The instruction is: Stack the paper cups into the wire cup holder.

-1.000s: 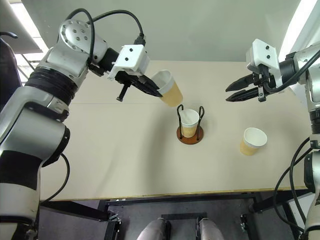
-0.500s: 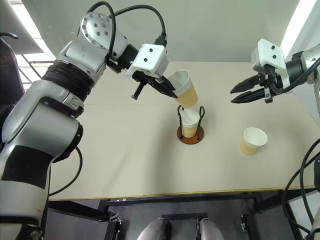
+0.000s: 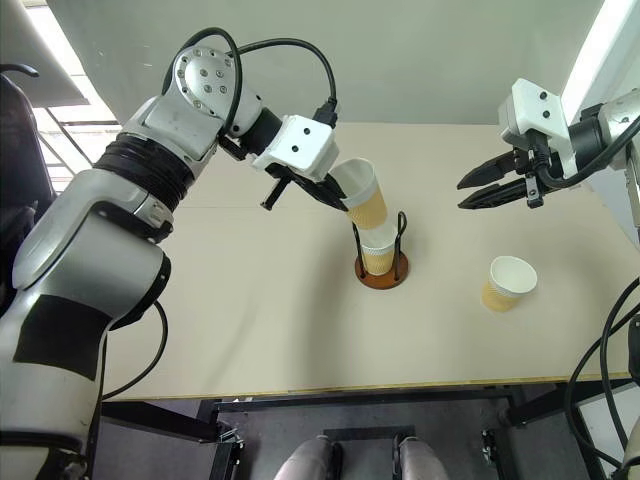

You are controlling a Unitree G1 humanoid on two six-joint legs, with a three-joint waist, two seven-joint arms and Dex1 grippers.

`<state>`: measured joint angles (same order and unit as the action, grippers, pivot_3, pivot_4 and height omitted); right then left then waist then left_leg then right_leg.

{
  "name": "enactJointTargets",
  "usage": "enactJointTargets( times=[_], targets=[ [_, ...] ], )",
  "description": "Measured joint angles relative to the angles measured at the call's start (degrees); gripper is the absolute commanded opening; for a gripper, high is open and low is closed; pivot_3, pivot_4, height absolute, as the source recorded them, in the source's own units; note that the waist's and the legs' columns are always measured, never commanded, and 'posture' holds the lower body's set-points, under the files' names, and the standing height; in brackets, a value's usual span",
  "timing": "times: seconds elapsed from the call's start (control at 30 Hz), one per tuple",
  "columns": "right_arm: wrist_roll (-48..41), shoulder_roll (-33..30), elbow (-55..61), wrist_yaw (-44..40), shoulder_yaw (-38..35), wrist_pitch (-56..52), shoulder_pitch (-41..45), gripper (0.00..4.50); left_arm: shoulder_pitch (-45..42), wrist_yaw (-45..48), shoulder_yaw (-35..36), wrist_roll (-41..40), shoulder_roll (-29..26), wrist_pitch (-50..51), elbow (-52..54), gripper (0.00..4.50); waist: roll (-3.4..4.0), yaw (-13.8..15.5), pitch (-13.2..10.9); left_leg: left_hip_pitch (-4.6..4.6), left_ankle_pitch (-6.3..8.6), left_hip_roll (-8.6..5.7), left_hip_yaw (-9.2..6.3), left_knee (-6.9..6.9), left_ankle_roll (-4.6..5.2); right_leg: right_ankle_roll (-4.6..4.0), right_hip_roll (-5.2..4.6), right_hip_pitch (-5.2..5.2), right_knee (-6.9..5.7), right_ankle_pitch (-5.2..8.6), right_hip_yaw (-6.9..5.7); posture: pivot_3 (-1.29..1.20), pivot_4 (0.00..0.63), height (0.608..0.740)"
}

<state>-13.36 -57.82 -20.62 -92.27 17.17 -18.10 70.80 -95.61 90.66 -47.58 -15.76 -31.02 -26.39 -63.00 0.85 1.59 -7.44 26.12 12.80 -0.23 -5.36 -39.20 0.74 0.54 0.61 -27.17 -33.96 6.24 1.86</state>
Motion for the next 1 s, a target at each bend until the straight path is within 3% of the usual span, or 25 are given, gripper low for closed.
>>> enactJointTargets(
  times=[0.67, 0.77, 1.0],
  targets=[
    [-0.01, 0.00, 0.80, 0.00, 0.00, -0.50, -0.74, 1.27, 1.95, 0.00, 2.87, 6.12, 3.01, -4.02, -3.42, 0.03, 0.00, 0.10, 0.00, -0.04, 0.02, -0.02, 0.00, -0.10, 0.04, 0.03, 0.01, 0.08, -0.01, -0.02, -0.02, 0.00, 0.150, 0.740],
    [-0.01, 0.00, 0.87, 0.00, 0.00, -0.50, -0.74, 1.27, 2.23, 0.00, 4.63, 7.45, 3.82, -4.90, -3.91, 0.60, 0.00, 0.07, 0.00, -0.03, 0.04, -0.02, 0.00, -0.12, 0.07, 0.06, -0.02, 0.09, 0.01, -0.03, 0.00, 0.00, 0.150, 0.740],
    [-0.01, -0.01, 0.94, 0.00, 0.00, -0.49, -0.78, 1.27, 2.30, 0.00, 9.03, 10.05, 5.51, -5.66, -4.86, 3.03, 0.00, 0.13, 0.00, -0.03, 0.05, -0.01, -0.01, -0.12, 0.07, 0.07, -0.04, 0.11, 0.02, -0.02, 0.02, 0.00, 0.150, 0.740]
  ],
)
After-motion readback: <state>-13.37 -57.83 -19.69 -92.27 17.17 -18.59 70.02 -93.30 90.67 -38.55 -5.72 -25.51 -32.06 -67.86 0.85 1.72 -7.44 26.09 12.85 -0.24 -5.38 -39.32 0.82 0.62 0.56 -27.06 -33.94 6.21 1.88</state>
